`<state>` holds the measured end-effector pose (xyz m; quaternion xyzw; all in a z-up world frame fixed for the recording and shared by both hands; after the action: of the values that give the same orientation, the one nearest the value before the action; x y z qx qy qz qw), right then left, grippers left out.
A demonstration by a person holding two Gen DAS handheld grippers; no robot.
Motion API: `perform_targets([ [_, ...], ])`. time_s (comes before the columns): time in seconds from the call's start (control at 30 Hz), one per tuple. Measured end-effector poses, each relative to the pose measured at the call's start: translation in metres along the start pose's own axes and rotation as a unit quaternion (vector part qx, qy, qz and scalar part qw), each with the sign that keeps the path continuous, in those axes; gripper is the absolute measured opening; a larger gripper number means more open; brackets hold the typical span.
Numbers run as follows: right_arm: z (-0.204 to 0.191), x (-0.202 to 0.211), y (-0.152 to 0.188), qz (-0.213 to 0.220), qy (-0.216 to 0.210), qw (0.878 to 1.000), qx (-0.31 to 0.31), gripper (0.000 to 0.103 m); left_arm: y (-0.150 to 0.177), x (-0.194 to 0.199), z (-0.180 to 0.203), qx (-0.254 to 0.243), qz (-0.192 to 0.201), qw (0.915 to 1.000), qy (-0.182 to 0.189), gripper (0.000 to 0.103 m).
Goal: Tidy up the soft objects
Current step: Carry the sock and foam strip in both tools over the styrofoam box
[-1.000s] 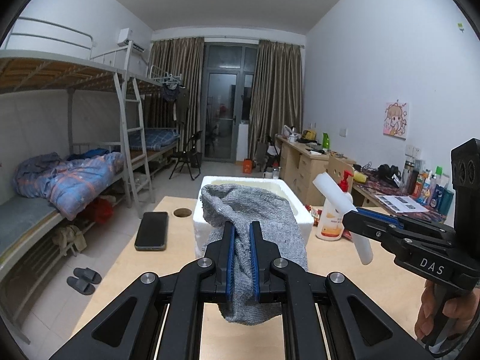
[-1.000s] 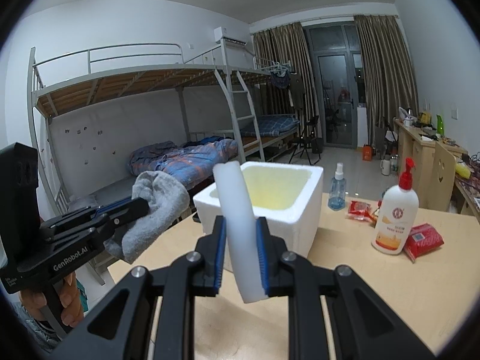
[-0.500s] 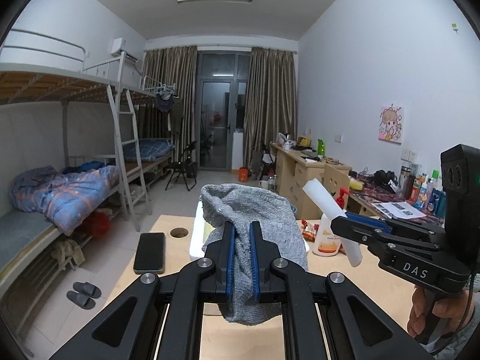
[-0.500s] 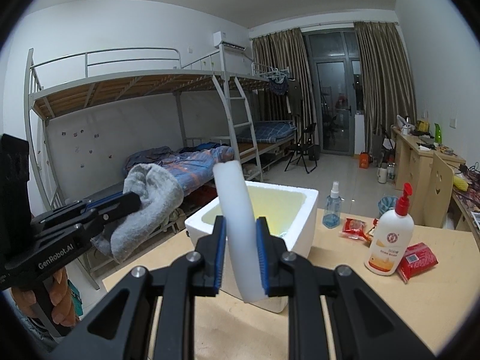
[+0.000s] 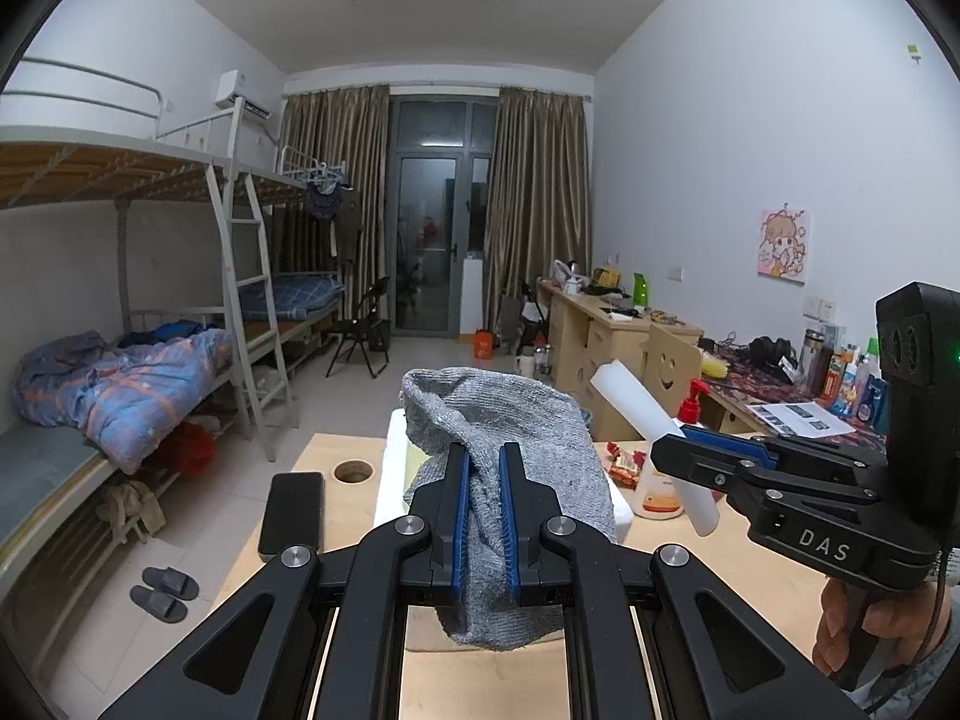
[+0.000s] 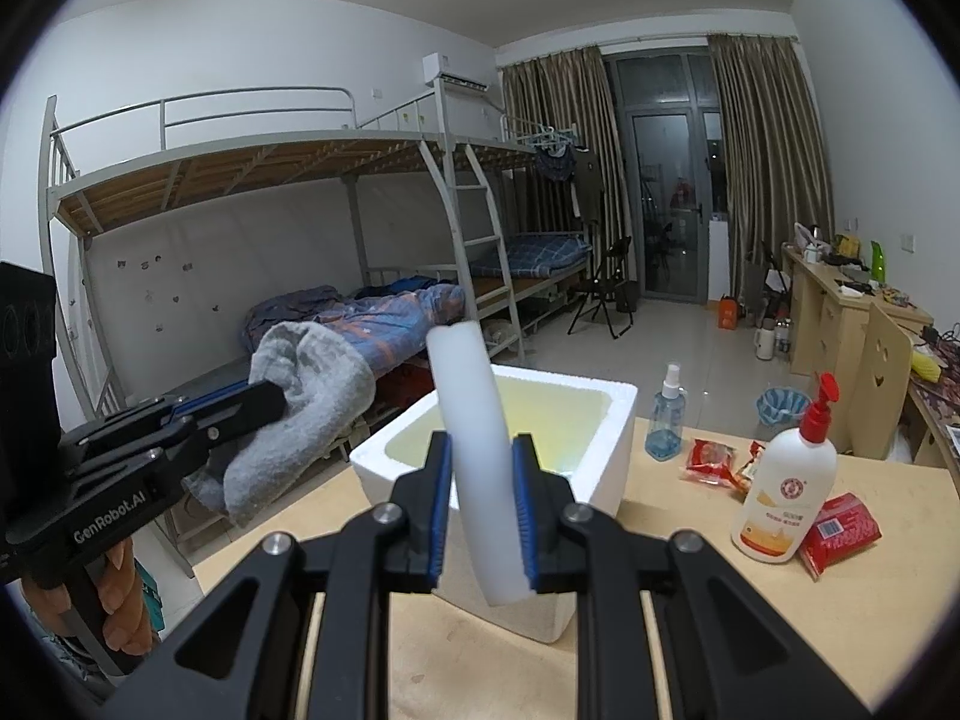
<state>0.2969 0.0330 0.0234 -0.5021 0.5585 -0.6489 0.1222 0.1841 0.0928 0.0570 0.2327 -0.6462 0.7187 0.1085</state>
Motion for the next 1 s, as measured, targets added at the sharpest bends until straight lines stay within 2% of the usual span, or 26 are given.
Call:
perform_targets([
  [0.6, 0.014, -0.037, -0.019, -0.024, 0.004, 1.000, -0.010, 0.023, -0.025, -0.066, -0.013, -0.004, -0.021, 0.9998, 0.002, 0.010],
  [1.0, 0.024, -0.043, -0.024, -0.021, 0.013, 1.000, -0.018, 0.023, -0.035, -0.102, -0.013, -0.006, -0.033, 0.9994, 0.008, 0.010],
])
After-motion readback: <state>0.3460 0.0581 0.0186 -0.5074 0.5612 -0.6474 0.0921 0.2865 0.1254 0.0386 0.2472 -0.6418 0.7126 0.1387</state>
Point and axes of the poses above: each gripper's, at about its wrist camera, not at the fingertips, and x roughly against the way its jaws point, z to its right, y to its underside, the point moved 9 cm from there along -x, roughly the way its jaws point, and after that the axes turned 11 degrees about -z, right-handed, at the moved point
